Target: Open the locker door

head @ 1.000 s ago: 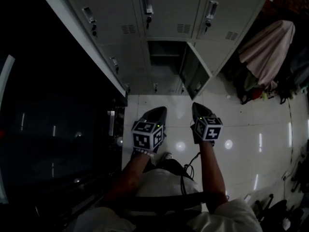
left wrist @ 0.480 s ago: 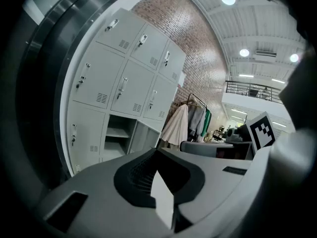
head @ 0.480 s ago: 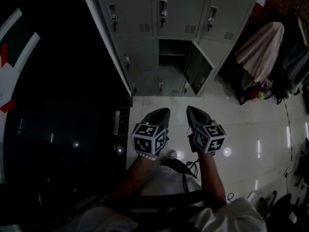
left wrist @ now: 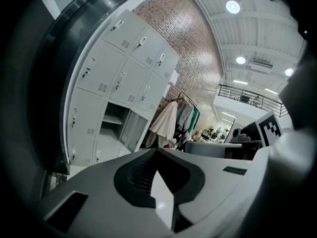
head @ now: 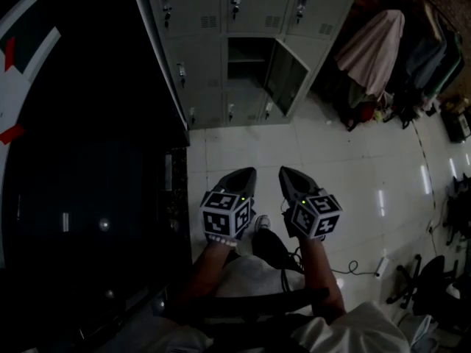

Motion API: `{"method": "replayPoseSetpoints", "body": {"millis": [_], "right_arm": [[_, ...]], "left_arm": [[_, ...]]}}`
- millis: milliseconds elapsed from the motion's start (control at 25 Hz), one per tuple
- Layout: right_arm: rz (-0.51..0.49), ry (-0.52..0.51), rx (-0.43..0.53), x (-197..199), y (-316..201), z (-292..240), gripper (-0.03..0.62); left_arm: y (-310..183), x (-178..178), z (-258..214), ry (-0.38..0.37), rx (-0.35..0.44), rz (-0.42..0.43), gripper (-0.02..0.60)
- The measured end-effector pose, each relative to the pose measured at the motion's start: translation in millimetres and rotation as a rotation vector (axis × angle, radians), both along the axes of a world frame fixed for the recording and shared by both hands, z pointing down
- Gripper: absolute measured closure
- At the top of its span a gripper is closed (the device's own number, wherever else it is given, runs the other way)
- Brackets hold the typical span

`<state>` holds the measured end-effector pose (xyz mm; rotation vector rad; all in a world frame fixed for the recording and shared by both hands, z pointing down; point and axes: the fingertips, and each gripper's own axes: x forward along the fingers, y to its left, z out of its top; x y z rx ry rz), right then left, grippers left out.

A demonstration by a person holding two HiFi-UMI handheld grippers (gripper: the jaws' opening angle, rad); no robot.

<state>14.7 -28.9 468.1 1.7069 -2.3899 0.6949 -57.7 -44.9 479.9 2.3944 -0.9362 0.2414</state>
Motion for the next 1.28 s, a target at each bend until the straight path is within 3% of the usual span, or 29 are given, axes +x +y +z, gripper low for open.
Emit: {"method": "replayPoseSetpoints", "body": {"millis": [440,1280], "right_arm": [[-0.065,0.014,0.056,-1,52,-27,0.589],[-0.087,-0.022,0.122,58,78,-50,0.589]], "left_arm": [[57,9,-23,0.001,0.038,-0.034,0.583],[86,69,-52,-0.053,0.112,-0.047,0.583]]}}
